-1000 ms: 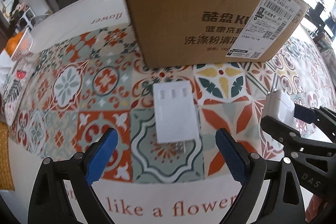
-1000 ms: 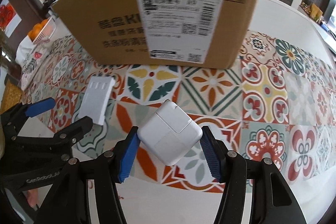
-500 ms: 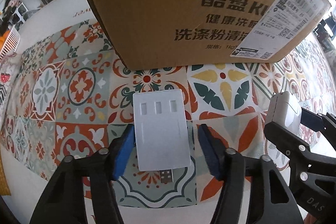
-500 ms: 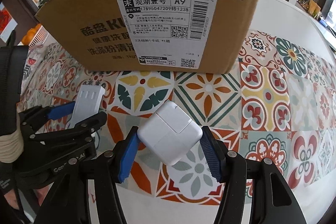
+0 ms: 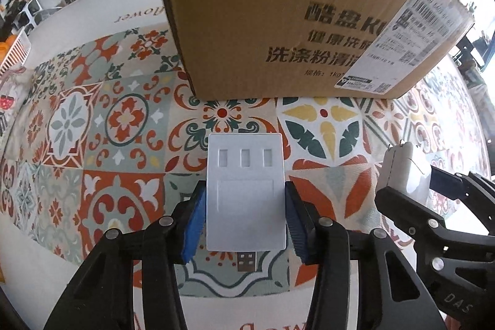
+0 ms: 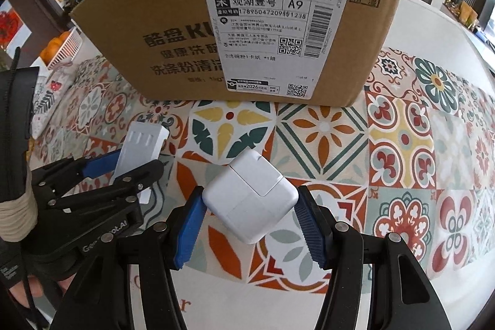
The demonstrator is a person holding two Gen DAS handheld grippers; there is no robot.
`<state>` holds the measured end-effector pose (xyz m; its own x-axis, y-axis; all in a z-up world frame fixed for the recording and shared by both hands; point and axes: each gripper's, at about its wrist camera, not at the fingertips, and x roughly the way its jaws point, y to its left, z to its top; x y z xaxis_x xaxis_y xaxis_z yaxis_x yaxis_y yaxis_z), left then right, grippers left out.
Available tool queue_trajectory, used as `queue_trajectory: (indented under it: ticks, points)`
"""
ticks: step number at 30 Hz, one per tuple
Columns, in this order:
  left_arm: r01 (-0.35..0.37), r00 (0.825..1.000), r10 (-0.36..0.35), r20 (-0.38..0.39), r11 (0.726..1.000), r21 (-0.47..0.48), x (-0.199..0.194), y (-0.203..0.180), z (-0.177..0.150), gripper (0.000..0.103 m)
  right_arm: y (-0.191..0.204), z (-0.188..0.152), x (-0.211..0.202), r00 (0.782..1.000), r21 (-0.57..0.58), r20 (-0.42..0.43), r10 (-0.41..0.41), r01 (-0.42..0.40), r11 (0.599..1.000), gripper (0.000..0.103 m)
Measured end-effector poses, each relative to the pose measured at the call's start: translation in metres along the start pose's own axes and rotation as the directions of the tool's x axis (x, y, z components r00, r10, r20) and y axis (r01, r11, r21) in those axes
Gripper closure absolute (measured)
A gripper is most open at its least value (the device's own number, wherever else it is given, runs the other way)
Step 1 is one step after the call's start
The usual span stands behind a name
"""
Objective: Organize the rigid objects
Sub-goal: 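Carry the white adapter with the left gripper and square charger with the right into the box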
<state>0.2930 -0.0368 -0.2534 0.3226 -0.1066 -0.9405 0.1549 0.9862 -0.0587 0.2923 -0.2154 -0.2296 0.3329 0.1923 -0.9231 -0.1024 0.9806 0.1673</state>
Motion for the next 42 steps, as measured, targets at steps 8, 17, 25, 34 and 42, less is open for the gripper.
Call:
queue_trajectory:
  ticks: [8, 17, 25, 34, 42]
  points:
    - [0.013, 0.998, -0.012, 0.065, 1.000, -0.009, -0.041, 0.002, -0.012, 0.056, 0.003, -0.003, -0.027, 0.999, 0.002, 0.042, 0.012, -0.012, 1.000, 0.044]
    - [0.026, 0.987, -0.024, 0.159, 1.000, -0.008, -0.087, -0.015, -0.009, 0.056, 0.011, -0.005, -0.074, 0.991, -0.014, 0.134, 0.021, -0.019, 1.000, 0.044]
    - [0.031, 0.964, -0.033, 0.264, 0.999, 0.010, -0.138, -0.020, -0.007, 0.056, 0.020, -0.002, -0.118, 0.971, -0.027, 0.239, 0.010, -0.003, 1.000, 0.044]
    - [0.036, 0.934, -0.045, 0.353, 0.999, 0.034, -0.179, -0.022, 0.002, 0.056, 0.029, 0.006, -0.156, 0.943, -0.042, 0.333, 0.017, -0.003, 0.999, 0.044]
    - [0.017, 0.908, -0.039, 0.417, 0.998, 0.056, -0.202, -0.025, 0.016, 0.056, 0.032, 0.019, -0.177, 0.921, -0.047, 0.390, 0.016, 0.003, 0.999, 0.044]
